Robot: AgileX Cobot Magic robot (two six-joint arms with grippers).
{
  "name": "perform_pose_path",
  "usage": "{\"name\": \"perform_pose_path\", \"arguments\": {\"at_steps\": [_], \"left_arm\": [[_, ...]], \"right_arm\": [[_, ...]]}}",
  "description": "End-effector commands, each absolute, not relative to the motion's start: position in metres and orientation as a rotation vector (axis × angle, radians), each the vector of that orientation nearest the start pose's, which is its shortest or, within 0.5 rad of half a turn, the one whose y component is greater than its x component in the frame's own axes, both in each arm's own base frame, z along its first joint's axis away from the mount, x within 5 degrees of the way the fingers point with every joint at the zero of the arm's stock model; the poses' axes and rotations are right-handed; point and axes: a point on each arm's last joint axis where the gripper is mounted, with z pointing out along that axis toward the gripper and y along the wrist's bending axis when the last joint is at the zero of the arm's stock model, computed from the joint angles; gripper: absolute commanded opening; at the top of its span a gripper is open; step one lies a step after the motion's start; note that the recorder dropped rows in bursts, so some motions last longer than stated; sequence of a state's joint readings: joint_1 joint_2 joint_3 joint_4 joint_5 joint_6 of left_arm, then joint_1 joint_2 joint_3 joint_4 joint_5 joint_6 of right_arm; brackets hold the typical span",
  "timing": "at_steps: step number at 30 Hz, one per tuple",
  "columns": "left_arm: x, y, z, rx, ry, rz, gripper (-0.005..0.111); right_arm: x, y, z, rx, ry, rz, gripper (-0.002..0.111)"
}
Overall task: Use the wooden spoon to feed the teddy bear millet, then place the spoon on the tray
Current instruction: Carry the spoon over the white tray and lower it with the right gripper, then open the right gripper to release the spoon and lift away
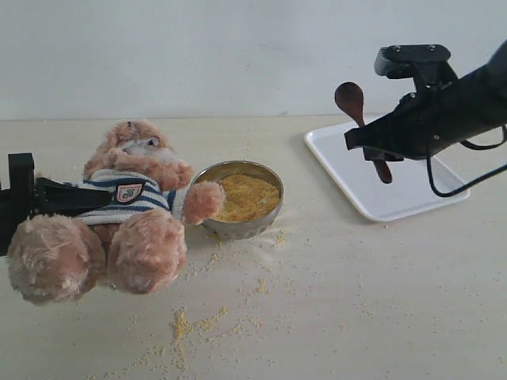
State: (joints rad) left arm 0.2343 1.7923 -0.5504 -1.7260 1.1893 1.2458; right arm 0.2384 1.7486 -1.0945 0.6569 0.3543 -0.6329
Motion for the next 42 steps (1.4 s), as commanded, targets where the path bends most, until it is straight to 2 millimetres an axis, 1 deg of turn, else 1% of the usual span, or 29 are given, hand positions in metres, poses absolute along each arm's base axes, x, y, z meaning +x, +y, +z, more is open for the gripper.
{"name": "perform_pose_path", "arguments": {"at_steps": [1, 4, 7, 11, 16, 21, 23, 29, 34, 36, 40, 42], "left_arm": [[0.259, -0.025, 0.147, -0.477, 2.167, -1.635, 0.005], [0.259, -0.025, 0.147, -0.477, 2.167, -1.635, 0.005], [0.259, -0.025, 0.147, -0.477, 2.167, -1.635, 0.005], [0.259, -0.025, 0.147, -0.477, 2.167, -1.635, 0.005], [0.259, -0.025, 0.147, -0.477, 2.167, -1.635, 0.005], [0.259, -0.025, 0.147, -0.477, 2.167, -1.635, 0.005], [0.259, -0.025, 0.147, -0.477, 2.167, -1.635, 0.005], [0.259, -0.025, 0.147, -0.477, 2.167, -1.635, 0.005], [0.259, -0.025, 0.147, -0.477, 2.167, -1.635, 0.005], [0.259, -0.025, 0.147, -0.477, 2.167, -1.635, 0.005], [0.259, -0.025, 0.147, -0.477, 2.167, -1.635, 0.005], [0.259, -0.025, 0.147, -0.477, 2.167, -1.635, 0.005]], "right_arm": [[0.386, 0.102, 0.192, -0.389, 2.477, 0.343, 0.000], [0.404, 0.093, 0.184, -0.306, 2.506, 0.349, 0.000], [0.415, 0.084, 0.180, -0.273, 2.509, 0.343, 0.000], [0.420, 0.081, 0.170, -0.309, 2.530, 0.306, 0.000], [0.425, 0.079, 0.146, -0.368, 2.542, 0.235, 0.000], [0.435, 0.076, 0.138, -0.289, 2.475, 0.192, 0.000], [0.437, 0.075, 0.137, -0.282, 2.460, 0.182, 0.003], [0.437, 0.075, 0.136, -0.320, 2.454, 0.165, 0.020], [0.437, 0.075, 0.137, -0.321, 2.451, 0.163, 0.025], [0.437, 0.075, 0.137, -0.321, 2.451, 0.163, 0.028], [0.437, 0.075, 0.136, -0.324, 2.459, 0.167, 0.039], [0.436, 0.076, 0.136, -0.329, 2.470, 0.173, 0.041]]}}
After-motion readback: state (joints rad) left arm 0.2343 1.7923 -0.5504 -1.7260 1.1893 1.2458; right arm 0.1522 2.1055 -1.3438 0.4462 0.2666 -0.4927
